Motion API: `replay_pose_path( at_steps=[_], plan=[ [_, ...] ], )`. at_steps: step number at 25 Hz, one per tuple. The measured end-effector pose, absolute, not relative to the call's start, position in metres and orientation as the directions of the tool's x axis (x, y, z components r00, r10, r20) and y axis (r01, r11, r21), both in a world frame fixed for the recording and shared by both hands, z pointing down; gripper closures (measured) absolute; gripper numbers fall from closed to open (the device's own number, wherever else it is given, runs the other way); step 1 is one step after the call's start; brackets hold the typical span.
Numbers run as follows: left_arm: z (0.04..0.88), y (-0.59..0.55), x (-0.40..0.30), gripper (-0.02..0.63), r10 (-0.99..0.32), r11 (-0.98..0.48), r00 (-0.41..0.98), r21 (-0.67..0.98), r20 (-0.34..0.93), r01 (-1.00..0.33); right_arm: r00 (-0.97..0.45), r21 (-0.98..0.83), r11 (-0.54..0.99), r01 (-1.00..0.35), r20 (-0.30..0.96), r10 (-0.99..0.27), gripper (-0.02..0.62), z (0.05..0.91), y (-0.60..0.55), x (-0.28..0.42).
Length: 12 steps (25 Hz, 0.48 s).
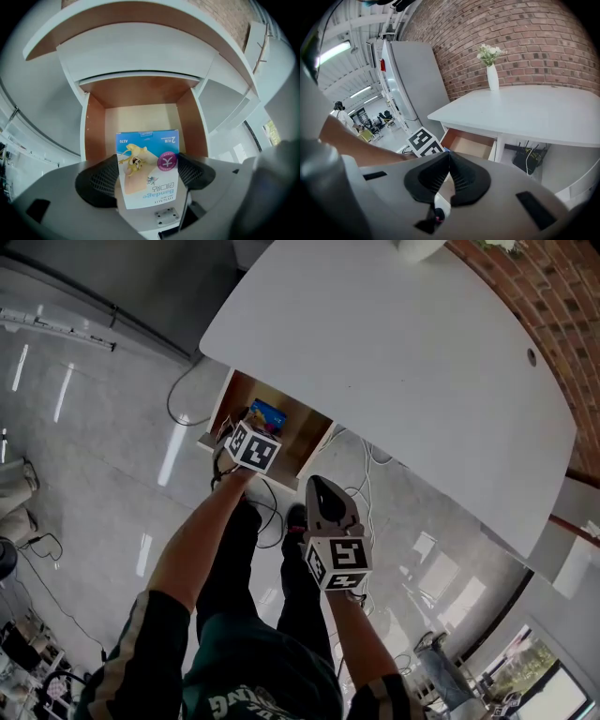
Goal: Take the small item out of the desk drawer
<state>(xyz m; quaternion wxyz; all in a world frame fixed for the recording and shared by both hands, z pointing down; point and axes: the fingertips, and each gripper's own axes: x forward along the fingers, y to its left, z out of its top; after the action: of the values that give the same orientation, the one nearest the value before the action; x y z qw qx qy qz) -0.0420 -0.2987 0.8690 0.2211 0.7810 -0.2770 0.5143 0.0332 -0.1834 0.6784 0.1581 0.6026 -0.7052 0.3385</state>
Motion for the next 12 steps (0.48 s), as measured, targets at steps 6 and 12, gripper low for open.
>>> replay_pose_path(
  at_steps=[6, 12],
  plan=[
    [0.832, -0.274, -0.046, 0.194, -0.222, -0.749, 0.345, 0.067, 0.912, -0.66, -0.243, -0.272, 0.086, -0.958, 0.623, -0.743, 0.571, 0.658, -0.177, 0.034],
    [0.786, -0.257, -0.048, 0.194, -0.251, -0.746, 0.37, 0.065, 0.895, -0.663, -0.269, -0.265, 0.13, -0.956, 0.605, -0.749, 0.571, 0.63, -0.168, 0.031]
  ],
)
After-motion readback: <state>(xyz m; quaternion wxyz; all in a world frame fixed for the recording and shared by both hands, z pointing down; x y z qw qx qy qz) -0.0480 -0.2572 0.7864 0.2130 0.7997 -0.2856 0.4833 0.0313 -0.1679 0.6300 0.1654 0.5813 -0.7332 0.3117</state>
